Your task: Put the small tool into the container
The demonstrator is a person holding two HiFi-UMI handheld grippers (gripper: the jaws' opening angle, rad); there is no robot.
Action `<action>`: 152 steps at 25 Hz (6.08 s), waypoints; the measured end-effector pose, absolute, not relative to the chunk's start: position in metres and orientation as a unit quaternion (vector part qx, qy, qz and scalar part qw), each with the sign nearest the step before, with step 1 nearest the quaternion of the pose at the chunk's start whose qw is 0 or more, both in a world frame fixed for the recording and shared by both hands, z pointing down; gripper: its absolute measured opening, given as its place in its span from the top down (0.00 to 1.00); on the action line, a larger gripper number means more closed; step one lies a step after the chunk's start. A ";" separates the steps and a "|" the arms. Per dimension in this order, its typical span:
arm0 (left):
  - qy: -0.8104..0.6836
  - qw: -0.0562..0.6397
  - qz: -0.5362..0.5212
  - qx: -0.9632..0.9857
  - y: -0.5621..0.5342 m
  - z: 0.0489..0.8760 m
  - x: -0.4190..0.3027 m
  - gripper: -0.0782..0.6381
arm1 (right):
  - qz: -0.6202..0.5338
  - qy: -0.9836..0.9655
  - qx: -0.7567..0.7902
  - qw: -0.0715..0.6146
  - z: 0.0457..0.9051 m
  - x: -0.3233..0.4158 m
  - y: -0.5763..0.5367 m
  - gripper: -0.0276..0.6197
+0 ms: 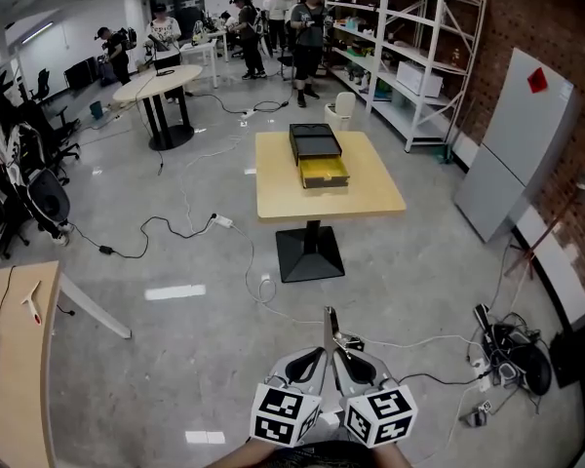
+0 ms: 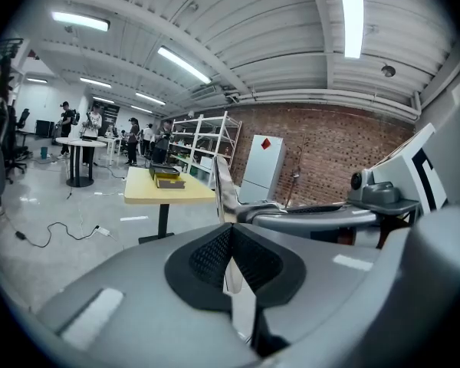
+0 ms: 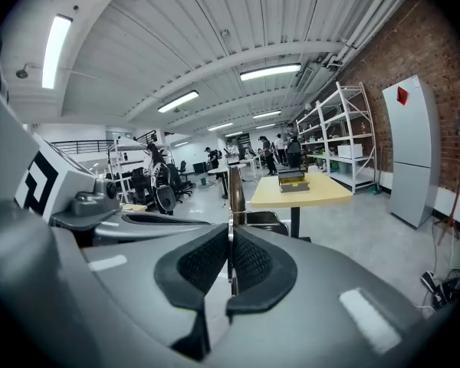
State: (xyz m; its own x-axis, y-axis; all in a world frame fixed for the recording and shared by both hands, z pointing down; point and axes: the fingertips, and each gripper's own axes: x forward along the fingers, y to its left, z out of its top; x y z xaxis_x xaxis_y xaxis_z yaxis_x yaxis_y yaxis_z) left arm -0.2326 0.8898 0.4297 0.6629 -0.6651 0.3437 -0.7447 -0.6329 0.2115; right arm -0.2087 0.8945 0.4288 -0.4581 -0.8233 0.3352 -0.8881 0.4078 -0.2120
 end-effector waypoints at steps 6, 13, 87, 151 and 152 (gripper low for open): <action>-0.397 0.159 0.111 0.897 0.872 0.422 -0.246 0.88 | 0.173 -0.835 0.515 0.087 0.423 -0.221 0.879 0.94; -0.401 0.154 0.114 0.896 0.811 0.430 -0.219 0.88 | 0.179 -0.838 0.509 0.079 0.437 -0.197 0.817 0.94; -0.423 0.176 0.131 0.879 -0.185 0.464 -0.053 0.88 | 0.238 -0.838 0.482 0.090 0.480 -0.026 -0.174 0.94; -0.479 0.228 0.174 0.830 -0.695 0.569 -0.035 0.88 | 0.620 -0.608 0.485 -0.099 0.664 0.051 -0.736 0.96; -0.479 0.229 0.175 0.830 -0.702 0.574 -0.038 0.88 | 0.621 -0.608 0.485 -0.095 0.670 0.048 -0.744 0.95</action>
State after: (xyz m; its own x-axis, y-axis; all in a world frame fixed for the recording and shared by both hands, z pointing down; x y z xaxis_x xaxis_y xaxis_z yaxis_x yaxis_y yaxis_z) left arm -0.0382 -0.7016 0.5737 0.4806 -0.7141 0.5089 -0.8740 -0.4373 0.2117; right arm 0.0477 -0.7438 0.6699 -0.5118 -0.7076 0.4872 -0.4722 -0.2421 -0.8476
